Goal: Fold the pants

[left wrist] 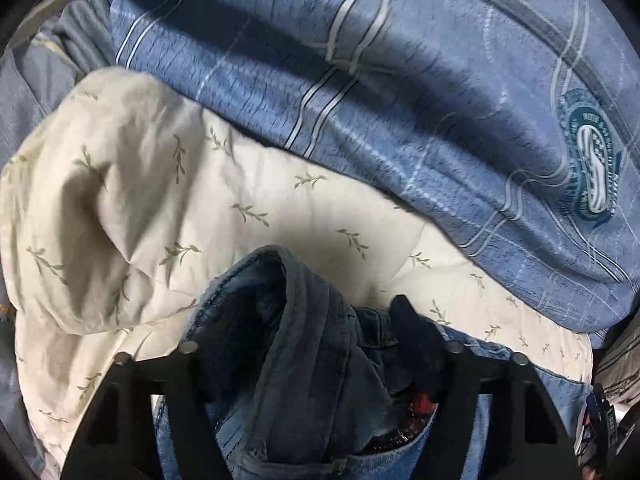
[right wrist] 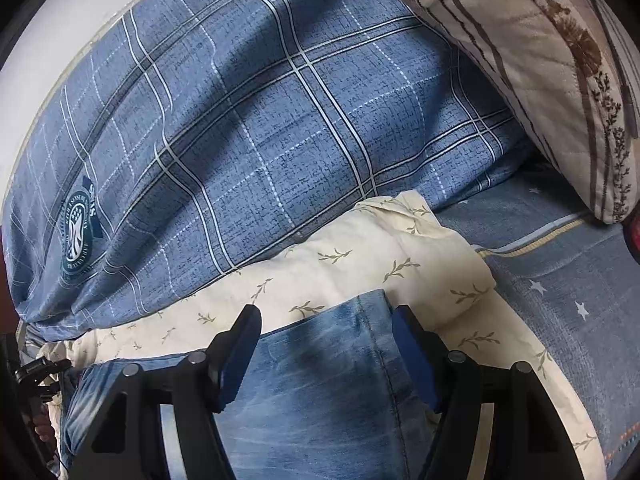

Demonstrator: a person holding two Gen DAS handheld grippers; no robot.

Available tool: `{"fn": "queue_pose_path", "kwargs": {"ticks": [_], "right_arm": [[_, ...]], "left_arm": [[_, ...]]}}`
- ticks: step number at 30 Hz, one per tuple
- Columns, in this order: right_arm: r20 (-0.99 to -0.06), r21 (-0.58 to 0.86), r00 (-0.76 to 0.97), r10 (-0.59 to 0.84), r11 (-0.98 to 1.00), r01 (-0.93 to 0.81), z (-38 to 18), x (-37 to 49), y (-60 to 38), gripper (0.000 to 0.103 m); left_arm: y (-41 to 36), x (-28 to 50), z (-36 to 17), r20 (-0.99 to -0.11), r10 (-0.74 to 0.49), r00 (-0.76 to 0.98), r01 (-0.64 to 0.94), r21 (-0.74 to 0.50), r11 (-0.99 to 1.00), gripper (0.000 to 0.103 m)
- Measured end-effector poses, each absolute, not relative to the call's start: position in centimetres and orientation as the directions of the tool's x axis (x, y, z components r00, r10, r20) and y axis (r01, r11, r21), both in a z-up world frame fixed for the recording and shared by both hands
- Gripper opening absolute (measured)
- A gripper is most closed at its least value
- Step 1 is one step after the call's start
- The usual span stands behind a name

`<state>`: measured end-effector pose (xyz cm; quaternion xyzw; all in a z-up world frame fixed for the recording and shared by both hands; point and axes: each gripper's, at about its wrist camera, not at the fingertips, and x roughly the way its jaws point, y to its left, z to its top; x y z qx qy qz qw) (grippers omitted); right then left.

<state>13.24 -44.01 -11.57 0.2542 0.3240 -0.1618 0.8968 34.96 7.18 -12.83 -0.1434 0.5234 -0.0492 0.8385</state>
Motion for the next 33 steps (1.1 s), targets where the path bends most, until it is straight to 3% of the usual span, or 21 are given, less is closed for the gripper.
{"fn": "queue_pose_path", "kwargs": {"ticks": [2,4,6,11,13,15,17,18,19,22,28,33], "right_arm": [[-0.662,0.366,0.739,-0.124,0.808,0.463,-11.5,13.2,-44.6,0.071],[-0.651,0.402,0.751,-0.112,0.788,0.466,-11.4,13.0,-45.5,0.071],[-0.643,0.434,0.758,-0.107,0.765,0.476,-11.4,12.8,-46.5,0.073],[-0.663,0.428,0.742,-0.102,0.761,0.487,-11.8,13.7,-46.8,0.074],[-0.683,0.414,0.725,-0.09,0.77,0.485,-12.4,14.3,-46.4,0.074],[-0.708,0.367,0.698,-0.109,0.788,0.495,-12.9,15.0,-45.6,0.074],[-0.714,0.317,0.687,-0.131,0.815,0.485,-13.2,15.5,-44.7,0.073],[-0.713,0.275,0.683,-0.156,0.834,0.478,-13.2,15.7,-44.1,0.061],[-0.718,0.241,0.673,-0.178,0.843,0.481,-13.1,15.7,-43.8,0.043],[-0.715,0.209,0.675,-0.184,0.864,0.457,-12.4,15.6,-42.9,0.023],[-0.606,0.214,0.768,-0.209,0.887,0.41,-7.9,13.8,-41.1,0.019],[-0.387,0.272,0.888,-0.249,0.889,0.368,-3.2,11.0,-40.0,0.019]], "left_arm": [[7.0,35.2,-13.1,-0.861,-0.228,0.454,-0.065,-0.287,0.956,0.061],[7.0,35.3,-13.0,-0.854,-0.225,0.468,-0.068,-0.288,0.955,0.045],[7.3,35.3,-13.0,-0.849,-0.235,0.473,-0.066,-0.3,0.952,0.037],[8.6,35.1,-12.9,-0.844,-0.246,0.476,-0.056,-0.308,0.95,0.038],[8.1,35.2,-13.0,-0.836,-0.261,0.482,-0.048,-0.323,0.945,0.051],[6.7,35.1,-13.3,-0.833,-0.248,0.495,-0.041,-0.307,0.951,0.051],[6.2,35.0,-13.3,-0.832,-0.221,0.509,-0.035,-0.277,0.96,0.041],[6.0,34.8,-13.2,-0.832,-0.212,0.512,-0.039,-0.269,0.962,0.025],[6.1,34.8,-13.3,-0.831,-0.225,0.51,-0.041,-0.284,0.958,0.019],[6.2,34.2,-12.8,-0.81,-0.246,0.533,-0.04,-0.315,0.948,0.012],[6.8,32.1,-9.7,-0.74,-0.27,0.616,-0.005,-0.347,0.938,0.007],[6.9,30.5,-6.2,-0.655,-0.317,0.686,0.032,-0.408,0.912,0.007]]}}
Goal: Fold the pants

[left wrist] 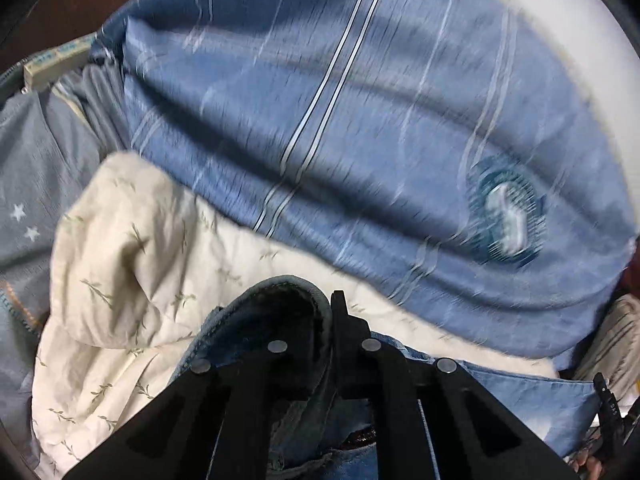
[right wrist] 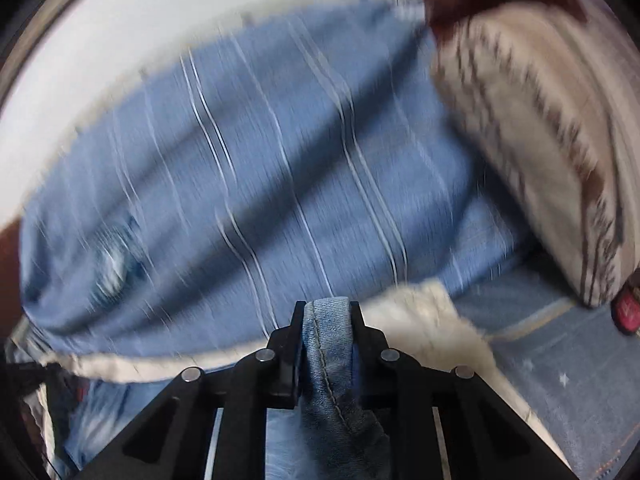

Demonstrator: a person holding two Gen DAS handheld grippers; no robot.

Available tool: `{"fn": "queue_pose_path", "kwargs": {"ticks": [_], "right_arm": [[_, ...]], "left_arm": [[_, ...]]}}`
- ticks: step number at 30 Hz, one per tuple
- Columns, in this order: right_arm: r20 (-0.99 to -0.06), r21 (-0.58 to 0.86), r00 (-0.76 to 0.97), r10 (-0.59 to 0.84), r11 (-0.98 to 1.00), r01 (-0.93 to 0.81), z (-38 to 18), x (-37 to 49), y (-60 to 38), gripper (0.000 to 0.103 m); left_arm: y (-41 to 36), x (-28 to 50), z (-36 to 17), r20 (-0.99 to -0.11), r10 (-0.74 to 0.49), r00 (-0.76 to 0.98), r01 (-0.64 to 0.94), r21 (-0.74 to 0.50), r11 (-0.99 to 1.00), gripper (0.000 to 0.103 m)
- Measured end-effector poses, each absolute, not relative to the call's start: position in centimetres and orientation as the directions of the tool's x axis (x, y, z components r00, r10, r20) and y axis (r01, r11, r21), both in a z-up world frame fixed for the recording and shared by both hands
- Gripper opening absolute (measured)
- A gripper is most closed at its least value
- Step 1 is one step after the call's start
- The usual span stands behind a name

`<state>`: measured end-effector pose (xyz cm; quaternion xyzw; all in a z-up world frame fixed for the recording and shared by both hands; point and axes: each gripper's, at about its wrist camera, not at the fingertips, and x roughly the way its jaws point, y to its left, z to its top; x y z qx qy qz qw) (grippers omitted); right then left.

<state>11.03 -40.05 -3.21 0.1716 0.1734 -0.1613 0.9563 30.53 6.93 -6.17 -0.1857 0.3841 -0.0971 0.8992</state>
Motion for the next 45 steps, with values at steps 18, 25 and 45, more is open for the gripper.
{"fn": "queue_pose_path", "kwargs": {"ticks": [18,25,45], "right_arm": [[-0.334,0.417,0.923,-0.192,0.848,0.327,-3.4,3.2,-41.8,0.019],[-0.328,0.445,0.933,-0.146,0.848,0.289,-3.5,-3.5,-42.0,0.019],[-0.639,0.437,0.769,0.03,0.837,0.33,-9.6,-17.6,-41.5,0.026]], "left_arm": [[11.7,17.8,-0.2,-0.44,-0.404,0.802,0.159,-0.495,0.854,0.007],[13.5,10.1,-1.6,-0.464,-0.395,0.793,0.162,-0.464,0.871,0.008],[18.3,1.3,-8.0,-0.776,-0.239,0.584,0.063,-0.249,0.966,0.017]]}}
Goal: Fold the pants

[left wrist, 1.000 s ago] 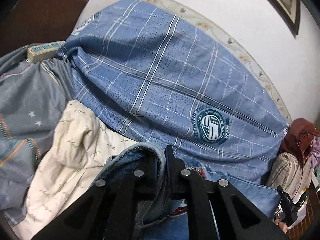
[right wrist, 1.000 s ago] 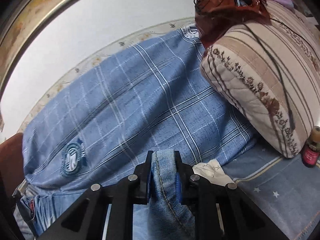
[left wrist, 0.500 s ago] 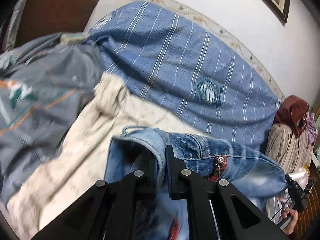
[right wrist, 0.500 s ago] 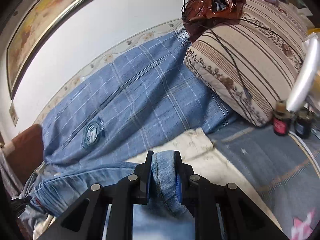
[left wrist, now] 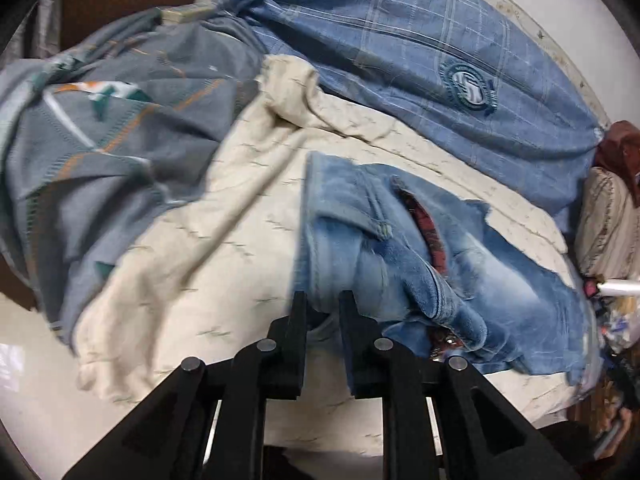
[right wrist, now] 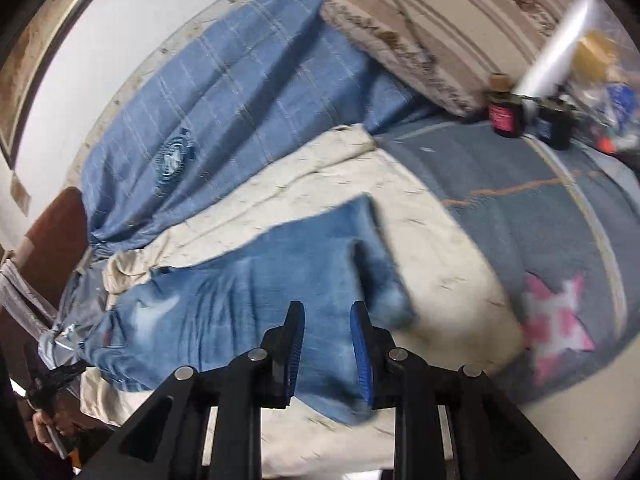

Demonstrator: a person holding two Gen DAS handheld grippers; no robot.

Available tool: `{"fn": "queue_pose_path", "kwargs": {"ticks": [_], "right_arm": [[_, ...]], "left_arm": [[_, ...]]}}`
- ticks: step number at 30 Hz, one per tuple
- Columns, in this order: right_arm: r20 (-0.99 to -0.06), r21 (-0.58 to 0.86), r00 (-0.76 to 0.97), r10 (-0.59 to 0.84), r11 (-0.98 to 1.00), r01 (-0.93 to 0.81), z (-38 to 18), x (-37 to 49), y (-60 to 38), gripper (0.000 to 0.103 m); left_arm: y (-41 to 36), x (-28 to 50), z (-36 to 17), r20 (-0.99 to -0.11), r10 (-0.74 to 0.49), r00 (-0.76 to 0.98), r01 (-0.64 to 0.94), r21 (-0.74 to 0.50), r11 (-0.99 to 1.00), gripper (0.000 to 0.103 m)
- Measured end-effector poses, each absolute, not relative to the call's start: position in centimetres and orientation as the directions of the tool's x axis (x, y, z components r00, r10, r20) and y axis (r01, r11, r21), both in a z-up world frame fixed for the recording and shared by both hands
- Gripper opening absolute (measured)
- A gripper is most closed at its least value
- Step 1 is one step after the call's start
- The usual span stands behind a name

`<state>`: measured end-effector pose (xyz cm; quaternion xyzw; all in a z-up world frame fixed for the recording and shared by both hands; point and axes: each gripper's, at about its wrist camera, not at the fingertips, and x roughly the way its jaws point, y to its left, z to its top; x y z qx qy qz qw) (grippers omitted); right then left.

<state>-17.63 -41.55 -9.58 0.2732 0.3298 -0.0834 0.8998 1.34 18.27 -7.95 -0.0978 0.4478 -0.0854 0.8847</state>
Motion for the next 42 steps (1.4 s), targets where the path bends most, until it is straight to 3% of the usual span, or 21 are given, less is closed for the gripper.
{"fn": "queue_pose_path", "kwargs": {"ticks": [3,5,6,11,14,16,17,19,20,25,32,34,37,40,42], "right_arm": [[-0.623,0.452,0.782,0.025,0.827,0.335,-8.5,-17.9,-42.6,0.029],[-0.619,0.446,0.785,0.018,0.831,0.332,-7.9,-16.9,-42.7,0.047],[-0.617,0.44,0.787,0.011,0.834,0.334,-7.6,-16.1,-42.6,0.072],[-0.632,0.422,0.775,0.032,0.852,0.309,-7.8,-11.3,-41.2,0.075],[-0.721,0.361,0.693,0.006,0.857,0.368,-9.6,-8.1,-40.4,0.066],[-0.777,0.339,0.63,-0.003,0.841,0.422,-11.2,-6.6,-40.6,0.05],[-0.79,0.333,0.613,-0.012,0.831,0.446,-11.9,-6.3,-40.7,0.046],[-0.806,0.336,0.591,0.0,0.823,0.458,-12.8,-6.1,-40.9,0.022],[-0.806,0.344,0.591,0.015,0.825,0.449,-12.9,-6.0,-40.7,0.017],[-0.746,0.291,0.664,-0.051,0.872,0.394,-9.7,-6.2,-39.3,0.014],[-0.585,0.218,0.785,-0.204,0.893,0.394,-2.7,-5.3,-39.0,0.014],[-0.573,0.183,0.778,-0.257,0.885,0.428,-3.0,-4.2,-39.1,0.014],[-0.665,0.197,0.704,-0.249,0.851,0.487,-7.3,-1.7,-41.1,0.015],[-0.784,0.272,0.606,-0.132,0.806,0.527,-12.1,-0.9,-43.2,0.018],[-0.76,0.411,0.649,-0.045,0.74,0.532,-13.3,-2.5,-44.6,0.018]], "left_arm": [[19.5,0.5,-7.0,-0.771,-0.181,0.611,0.029,-0.206,0.978,0.017],[20.0,0.2,-6.1,-0.755,-0.192,0.627,0.018,-0.232,0.973,0.017],[20.0,0.1,-5.6,-0.744,-0.199,0.638,0.018,-0.244,0.97,0.018],[17.4,-0.5,-3.6,-0.68,-0.267,0.683,0.114,-0.262,0.958,0.024],[14.6,-0.3,-3.8,-0.669,-0.309,0.676,0.181,-0.255,0.95,0.029],[13.2,-0.1,-4.2,-0.667,-0.333,0.666,0.217,-0.254,0.943,0.029],[12.4,0.2,-4.5,-0.667,-0.345,0.66,0.233,-0.255,0.938,0.029],[11.3,0.5,-5.4,-0.672,-0.357,0.649,0.255,-0.251,0.934,0.029],[10.9,0.7,-5.7,-0.678,-0.353,0.645,0.257,-0.242,0.936,0.029],[10.7,1.9,-8.7,-0.727,-0.311,0.612,0.22,-0.221,0.95,0.029],[11.8,2.4,-10.1,-0.701,-0.338,0.628,0.175,-0.296,0.939,0.029],[11.4,2.2,-10.0,-0.69,-0.332,0.643,0.183,-0.282,0.942,0.036],[10.7,2.0,-10.0,-0.687,-0.327,0.649,0.206,-0.255,0.945,0.043],[9.9,1.9,-10.3,-0.704,-0.307,0.64,0.232,-0.205,0.951,0.048],[10.0,1.9,-10.5,-0.71,-0.313,0.631,0.241,-0.204,0.949,0.05]]}}
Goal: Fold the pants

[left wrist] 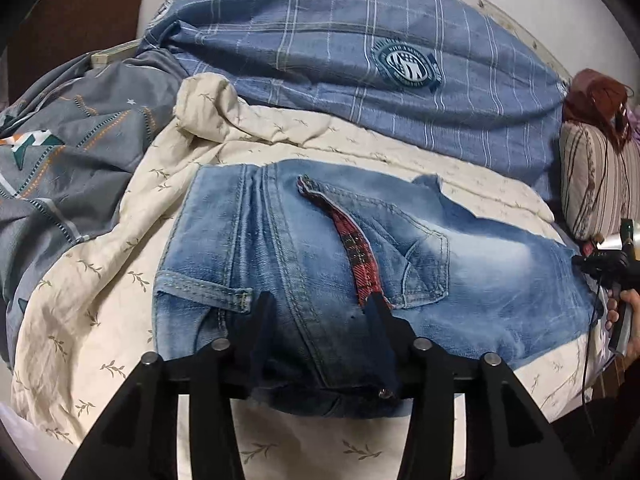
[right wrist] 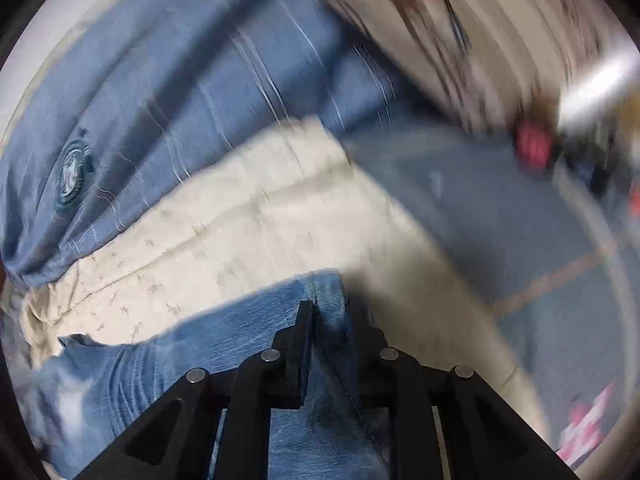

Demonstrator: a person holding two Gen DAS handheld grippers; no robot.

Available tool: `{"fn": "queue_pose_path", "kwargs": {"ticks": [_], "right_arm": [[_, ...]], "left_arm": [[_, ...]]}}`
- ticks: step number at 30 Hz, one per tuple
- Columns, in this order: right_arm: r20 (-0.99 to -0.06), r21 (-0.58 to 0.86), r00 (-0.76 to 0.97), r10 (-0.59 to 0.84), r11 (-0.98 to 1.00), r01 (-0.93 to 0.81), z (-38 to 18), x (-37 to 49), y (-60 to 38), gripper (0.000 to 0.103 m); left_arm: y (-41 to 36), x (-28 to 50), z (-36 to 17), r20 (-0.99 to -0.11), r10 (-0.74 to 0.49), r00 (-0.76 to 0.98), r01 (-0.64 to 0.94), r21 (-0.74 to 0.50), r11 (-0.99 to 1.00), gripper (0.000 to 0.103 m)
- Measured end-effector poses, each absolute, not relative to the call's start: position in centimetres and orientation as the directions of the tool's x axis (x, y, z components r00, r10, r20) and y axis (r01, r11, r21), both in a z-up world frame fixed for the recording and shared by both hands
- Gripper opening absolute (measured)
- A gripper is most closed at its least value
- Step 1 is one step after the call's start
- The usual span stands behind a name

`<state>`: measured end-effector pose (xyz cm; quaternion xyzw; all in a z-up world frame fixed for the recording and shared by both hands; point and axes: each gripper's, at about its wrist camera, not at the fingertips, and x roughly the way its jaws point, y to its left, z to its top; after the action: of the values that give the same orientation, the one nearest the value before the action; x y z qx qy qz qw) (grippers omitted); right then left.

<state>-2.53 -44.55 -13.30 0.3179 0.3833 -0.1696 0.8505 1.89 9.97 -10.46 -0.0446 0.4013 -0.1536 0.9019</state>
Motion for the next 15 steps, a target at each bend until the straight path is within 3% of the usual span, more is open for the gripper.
{"fn": "queue_pose_path", "kwargs": {"ticks": [2,7,11,15], "right_arm": [[-0.687,0.558,0.726,0.002,0.641,0.527,-12.9,-5.2,-46.1,0.019],[-0.591,0.53,0.795,-0.134,0.679,0.509,-8.4,-8.7,-44.2,0.019],[-0.616,0.42,0.787,-0.014,0.84,0.344,-6.8,-6.6,-36.7,0.019],[-0.667,0.312,0.741,0.072,0.931,0.191,-8.6,-4.3,-29.0,0.019]], "left_arm": [[10.3,2.0,-10.6,-0.711,-0.323,0.625,0.243,-0.216,0.946,0.05],[11.3,1.7,-10.0,-0.679,-0.356,0.642,0.23,-0.272,0.934,0.051],[12.1,1.1,-8.9,-0.617,-0.366,0.697,0.214,-0.308,0.927,0.053],[12.1,0.8,-8.6,-0.599,-0.339,0.726,0.187,-0.303,0.934,0.065]]}}
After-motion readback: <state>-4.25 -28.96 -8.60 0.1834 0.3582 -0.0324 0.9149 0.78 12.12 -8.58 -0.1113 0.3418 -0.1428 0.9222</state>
